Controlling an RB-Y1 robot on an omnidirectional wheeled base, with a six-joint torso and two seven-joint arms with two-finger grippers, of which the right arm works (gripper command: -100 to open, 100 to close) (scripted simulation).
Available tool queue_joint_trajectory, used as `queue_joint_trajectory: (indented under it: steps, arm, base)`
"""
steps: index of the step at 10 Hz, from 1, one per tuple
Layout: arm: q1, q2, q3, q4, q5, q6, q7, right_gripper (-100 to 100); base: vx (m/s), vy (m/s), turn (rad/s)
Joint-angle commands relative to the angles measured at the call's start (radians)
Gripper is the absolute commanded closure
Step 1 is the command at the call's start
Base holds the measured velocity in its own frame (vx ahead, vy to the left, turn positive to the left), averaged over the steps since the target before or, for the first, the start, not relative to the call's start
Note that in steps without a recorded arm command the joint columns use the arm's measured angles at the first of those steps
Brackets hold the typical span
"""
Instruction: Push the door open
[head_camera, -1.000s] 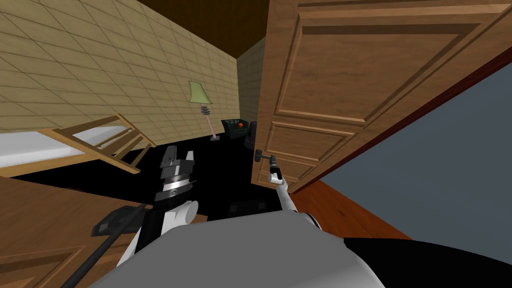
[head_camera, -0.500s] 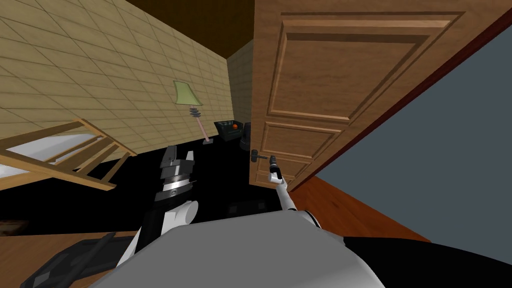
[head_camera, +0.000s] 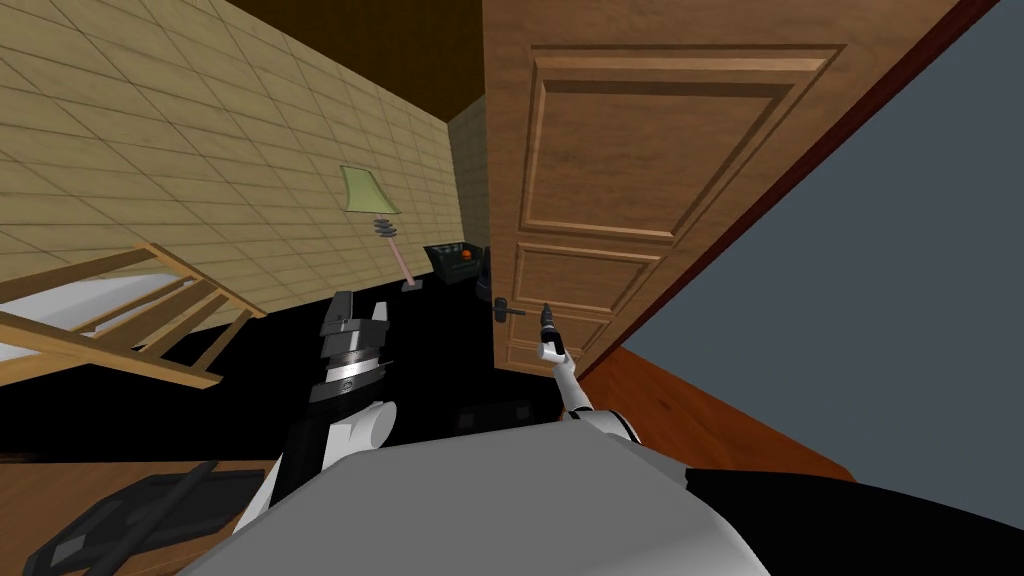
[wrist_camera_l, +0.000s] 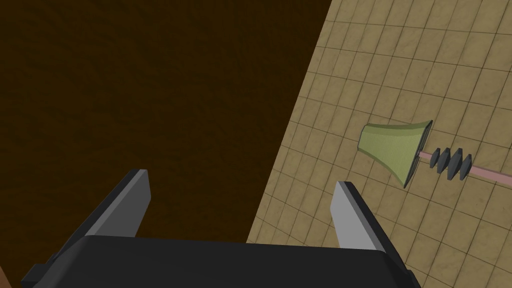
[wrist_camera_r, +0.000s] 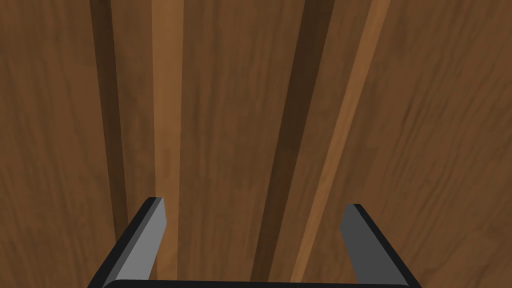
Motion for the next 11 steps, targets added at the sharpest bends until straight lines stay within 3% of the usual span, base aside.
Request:
queue_joint_trajectory:
  steps: [1,7,11]
  arm:
    - [-0.021,-0.008,-0.001,0.033,-0.006,-0.015,0.005,-100]
    - [-0.099,-0.021,-0.004,0.148,-0.026,-0.063,0.021,-100]
    - [-0.161,-0.017,-0.006,0.239,-0.041,-0.102,0.033,-100]
  base:
    - [-0.021,-0.053,-0.017]
    - [-0.026,-0.039,-0.037]
    - [-0.037,-0.033,-0.047]
